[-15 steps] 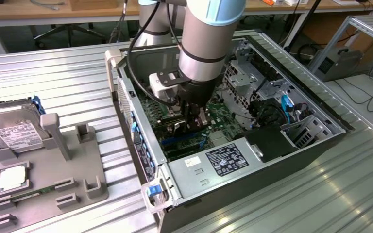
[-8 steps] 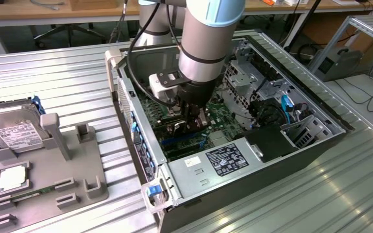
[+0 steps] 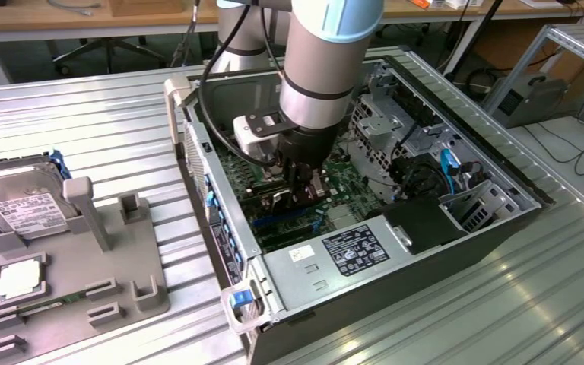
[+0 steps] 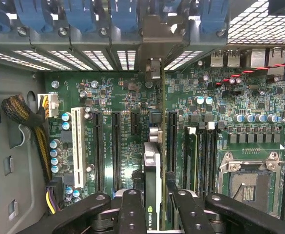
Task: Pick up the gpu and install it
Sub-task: 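Insert the gpu into the slot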
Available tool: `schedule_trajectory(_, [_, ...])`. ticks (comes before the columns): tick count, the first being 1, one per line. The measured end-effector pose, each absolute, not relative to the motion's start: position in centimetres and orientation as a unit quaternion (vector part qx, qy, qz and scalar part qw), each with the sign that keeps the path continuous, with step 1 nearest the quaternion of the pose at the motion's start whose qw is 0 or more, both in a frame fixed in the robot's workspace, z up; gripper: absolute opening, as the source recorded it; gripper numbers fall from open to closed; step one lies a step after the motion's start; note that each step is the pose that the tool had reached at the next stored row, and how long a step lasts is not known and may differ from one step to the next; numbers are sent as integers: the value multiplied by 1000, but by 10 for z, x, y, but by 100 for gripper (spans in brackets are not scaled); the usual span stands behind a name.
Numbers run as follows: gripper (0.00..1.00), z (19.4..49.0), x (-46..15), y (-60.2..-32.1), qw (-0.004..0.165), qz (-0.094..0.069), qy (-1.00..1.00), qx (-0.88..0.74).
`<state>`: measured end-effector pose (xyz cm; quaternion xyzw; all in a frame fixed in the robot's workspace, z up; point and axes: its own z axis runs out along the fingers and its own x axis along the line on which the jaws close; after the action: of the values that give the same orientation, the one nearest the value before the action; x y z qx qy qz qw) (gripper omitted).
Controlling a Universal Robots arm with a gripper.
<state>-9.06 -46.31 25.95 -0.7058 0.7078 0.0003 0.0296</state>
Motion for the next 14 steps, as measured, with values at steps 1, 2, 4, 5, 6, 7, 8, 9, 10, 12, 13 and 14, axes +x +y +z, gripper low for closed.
schedule_trajectory(1, [27, 260, -91, -463, 30, 0, 708, -706])
schedule_trajectory(2, [27, 260, -91, -463, 30, 0, 708, -706])
schedule_trajectory(4, [27, 260, -91, -463, 30, 0, 708, -706])
schedule_trajectory(5, [27, 260, -91, -463, 30, 0, 708, -706])
schedule_trajectory(6, [27, 260, -91, -463, 30, 0, 708, -706])
schedule_trajectory(7, [27, 260, -91, -463, 30, 0, 708, -706])
schedule_trajectory(8, [27, 260, -91, -463, 30, 0, 708, -706])
schedule_trajectory(9, [27, 260, -91, -463, 30, 0, 708, -706])
schedule_trajectory(10, [27, 260, -91, -463, 30, 0, 708, -706])
schedule_trajectory(12, [27, 260, -91, -463, 30, 0, 708, -706])
schedule_trajectory(13, [27, 260, -91, -463, 30, 0, 708, -706])
schedule_trajectory(14, [27, 260, -91, -463, 30, 0, 708, -706])
